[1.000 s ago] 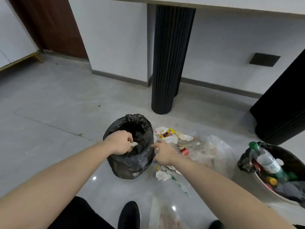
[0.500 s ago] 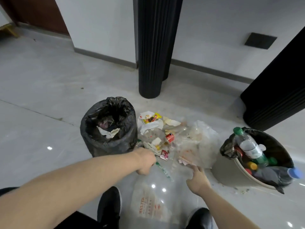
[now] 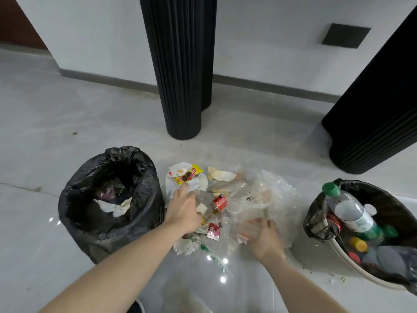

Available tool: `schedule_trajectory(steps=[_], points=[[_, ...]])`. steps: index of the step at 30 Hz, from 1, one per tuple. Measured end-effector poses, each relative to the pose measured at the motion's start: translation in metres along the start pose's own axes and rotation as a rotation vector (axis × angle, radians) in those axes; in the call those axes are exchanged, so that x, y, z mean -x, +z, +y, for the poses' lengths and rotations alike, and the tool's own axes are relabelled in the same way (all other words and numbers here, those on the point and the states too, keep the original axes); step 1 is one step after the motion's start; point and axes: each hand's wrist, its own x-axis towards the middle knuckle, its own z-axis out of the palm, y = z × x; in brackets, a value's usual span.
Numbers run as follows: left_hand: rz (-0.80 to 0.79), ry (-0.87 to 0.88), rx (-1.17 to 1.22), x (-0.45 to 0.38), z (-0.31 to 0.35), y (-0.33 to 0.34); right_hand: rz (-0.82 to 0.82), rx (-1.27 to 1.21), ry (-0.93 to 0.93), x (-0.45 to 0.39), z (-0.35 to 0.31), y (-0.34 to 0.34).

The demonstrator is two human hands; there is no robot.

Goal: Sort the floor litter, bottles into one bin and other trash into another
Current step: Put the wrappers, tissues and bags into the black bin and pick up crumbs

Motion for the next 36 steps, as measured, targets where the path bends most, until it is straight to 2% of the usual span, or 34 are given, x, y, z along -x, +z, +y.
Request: schedule_trajectory(steps=[4, 7, 12, 14, 18, 23, 25, 28, 32, 34, 36], points=[[-0.110, -0.168, 0.030, -0.027, -0.008, 0.003, -0.042, 0.082, 0.017, -0.013, 0.002, 0.017], [-0.170, -0.175, 0.014, -0.039, -0.018, 0.008, -0.057, 0.121, 0.034, -0.018, 0.003, 0.022], [-0.184, -0.057, -0.118, -0.032, -0.020, 0.002, -0.021, 0.142, -0.033, -0.015, 0.000, 0.015], [-0.209, 0.012, -0.170, -0.024, -0.017, -0.014, -0.083, 0.140, -0.074, -0.010, -0.007, 0.010], [-0.272, 0.141, -0.187, -0.006, -0.006, -0.061, -0.263, 0.109, -0.043, 0.005, -0.024, -0.001], [-0.172, 0.253, -0.118, 0.023, -0.020, -0.124, -0.193, 0.022, -0.132, 0.011, -0.057, -0.024], [-0.122, 0.214, -0.129, 0.035, -0.043, -0.144, -0.137, -0.087, -0.179, 0.012, -0.076, -0.031], [-0.097, 0.049, -0.112, 0.047, -0.092, -0.156, -0.029, -0.205, -0.222, 0.007, -0.105, -0.034], [-0.231, -0.193, -0.002, 0.058, -0.145, -0.149, 0.053, -0.255, -0.247, -0.019, -0.143, -0.035], [-0.302, -0.250, 0.074, 0.059, -0.159, -0.143, 0.040, -0.321, -0.205, -0.031, -0.164, -0.031], [-0.286, -0.263, 0.137, 0.051, -0.177, -0.130, 0.022, -0.355, -0.160, -0.044, -0.186, -0.024]])
